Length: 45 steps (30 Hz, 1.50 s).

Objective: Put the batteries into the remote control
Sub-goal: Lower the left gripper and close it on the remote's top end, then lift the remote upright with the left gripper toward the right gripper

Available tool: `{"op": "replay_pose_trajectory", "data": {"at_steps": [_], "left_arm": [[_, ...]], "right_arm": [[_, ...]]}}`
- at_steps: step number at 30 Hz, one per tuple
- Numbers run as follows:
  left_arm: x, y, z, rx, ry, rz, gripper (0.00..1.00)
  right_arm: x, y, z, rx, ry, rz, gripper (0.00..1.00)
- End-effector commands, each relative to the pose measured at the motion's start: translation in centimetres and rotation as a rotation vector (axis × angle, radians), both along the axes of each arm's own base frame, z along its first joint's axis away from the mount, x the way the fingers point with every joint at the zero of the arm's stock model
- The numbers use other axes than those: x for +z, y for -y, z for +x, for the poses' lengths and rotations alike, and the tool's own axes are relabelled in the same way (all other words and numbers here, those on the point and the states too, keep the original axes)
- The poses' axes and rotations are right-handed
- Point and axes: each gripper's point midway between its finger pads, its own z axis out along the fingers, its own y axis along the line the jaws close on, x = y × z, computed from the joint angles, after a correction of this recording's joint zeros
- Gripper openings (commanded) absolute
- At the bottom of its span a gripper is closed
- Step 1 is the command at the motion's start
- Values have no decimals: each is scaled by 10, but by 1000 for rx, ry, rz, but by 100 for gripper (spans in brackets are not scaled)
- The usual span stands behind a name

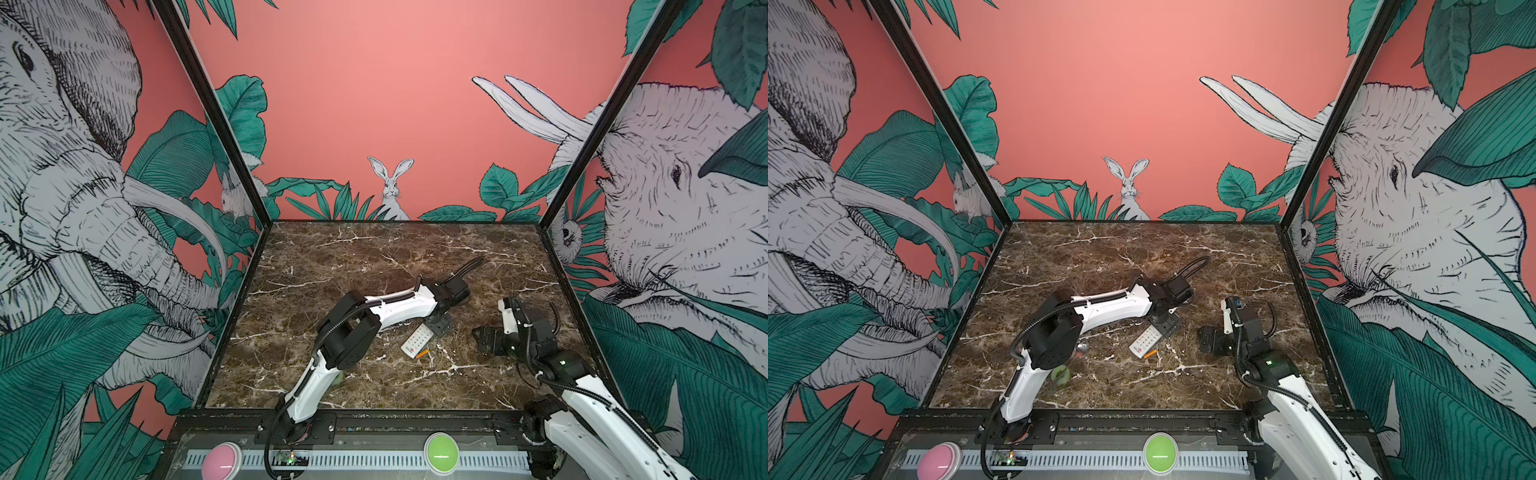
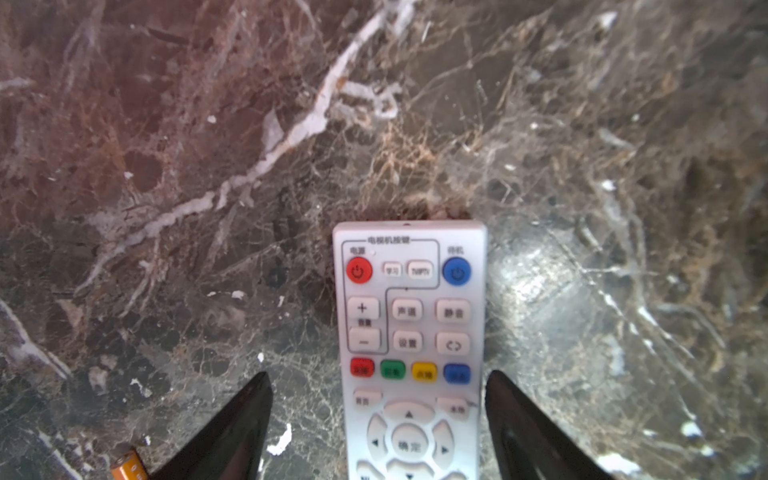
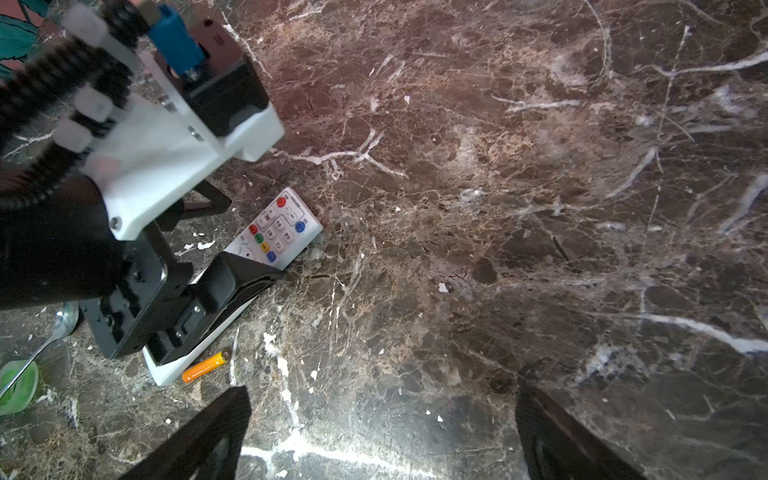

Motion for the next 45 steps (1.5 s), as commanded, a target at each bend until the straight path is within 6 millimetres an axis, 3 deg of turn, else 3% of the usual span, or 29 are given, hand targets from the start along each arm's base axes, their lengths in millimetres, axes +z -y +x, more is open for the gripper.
{"op": "replay_pose_trajectory", "data": {"at_steps": [1,12,18,24,31,37,45], "left_arm": [[-10,-10,-8,14,-21,45,80],[-22,-8,-12,39,-48,25,71],[-22,-11,-11,48,-38,33,57],[-7,-23,1,76,26,41,42],[23,-45,16,145,88,-54,25],[67,-43,20,127,137,-233,18],[136,-40,14,91,177,-558,18]], "right_arm": [[10,1,4,-4,28,-2,99],[9,2,3,-6,27,7,99],[8,3,5,-9,25,-3,99],[6,2,9,-2,19,-13,99],[8,2,14,-2,4,-38,99],[14,-9,17,32,22,18,98],[63,-52,24,180,230,290,99]]}}
